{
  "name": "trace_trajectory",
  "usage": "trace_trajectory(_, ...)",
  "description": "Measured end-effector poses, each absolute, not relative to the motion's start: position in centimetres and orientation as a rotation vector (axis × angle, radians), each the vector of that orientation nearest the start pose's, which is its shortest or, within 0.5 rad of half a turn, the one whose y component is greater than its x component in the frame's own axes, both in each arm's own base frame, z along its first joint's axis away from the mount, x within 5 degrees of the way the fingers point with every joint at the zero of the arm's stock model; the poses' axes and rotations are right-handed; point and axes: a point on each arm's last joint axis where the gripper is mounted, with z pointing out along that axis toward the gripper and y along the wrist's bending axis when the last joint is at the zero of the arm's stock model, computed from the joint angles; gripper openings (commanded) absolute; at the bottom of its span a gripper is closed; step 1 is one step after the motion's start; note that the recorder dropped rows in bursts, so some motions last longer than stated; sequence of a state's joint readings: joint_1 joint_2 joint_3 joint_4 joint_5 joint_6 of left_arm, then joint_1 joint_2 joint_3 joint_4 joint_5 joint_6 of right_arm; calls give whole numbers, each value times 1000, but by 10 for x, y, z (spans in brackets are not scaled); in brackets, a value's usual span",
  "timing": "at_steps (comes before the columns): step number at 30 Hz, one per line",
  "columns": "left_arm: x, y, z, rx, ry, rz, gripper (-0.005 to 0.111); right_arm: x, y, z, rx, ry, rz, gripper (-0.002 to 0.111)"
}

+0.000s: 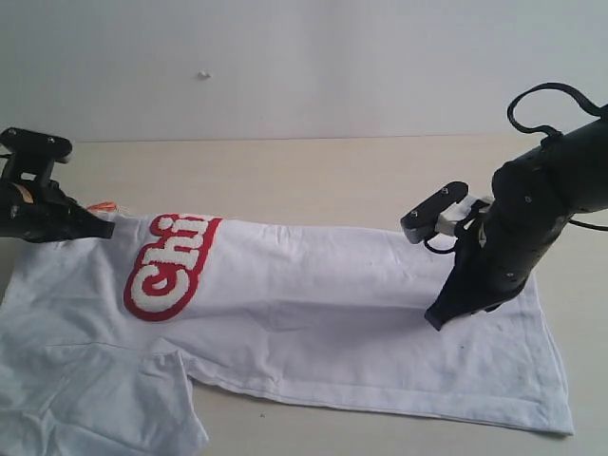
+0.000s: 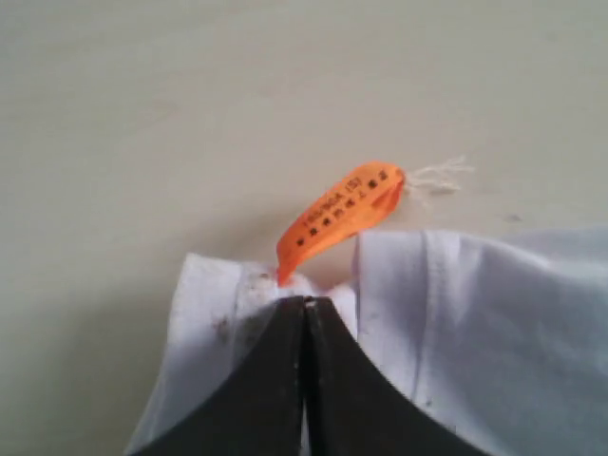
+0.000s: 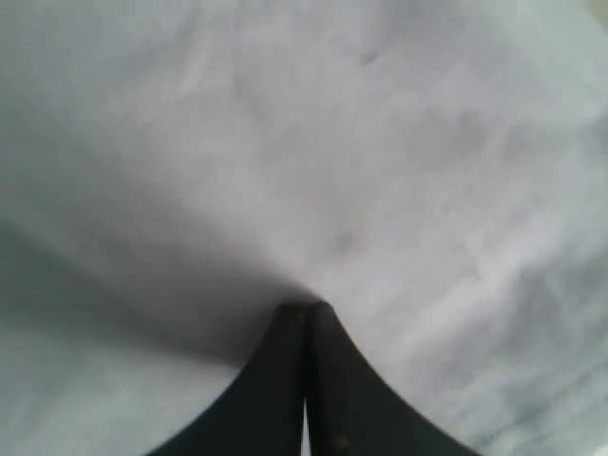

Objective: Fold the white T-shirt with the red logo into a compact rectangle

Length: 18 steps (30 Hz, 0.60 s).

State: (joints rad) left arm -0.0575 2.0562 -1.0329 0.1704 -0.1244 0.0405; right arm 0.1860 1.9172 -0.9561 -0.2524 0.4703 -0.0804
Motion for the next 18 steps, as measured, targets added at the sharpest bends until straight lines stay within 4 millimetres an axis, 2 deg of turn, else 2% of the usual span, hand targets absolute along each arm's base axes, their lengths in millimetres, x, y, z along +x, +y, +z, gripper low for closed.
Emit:
trace_trajectory(3,394,-18,91,313,2385,54,0,332,48,108,-646,2794,-244,0)
trace_trajectory(6,395,-9,91,289,2389,66,0,339,34,108,-518,2753,-390,0)
trace_trajectory(11,394,-7,92,284,2394,69,0,349,30,109,-574,2675,-433,0)
trace_trajectory(18,392,-6,141,253,2310,80,0,374,27,98,-539,2657,-460,0)
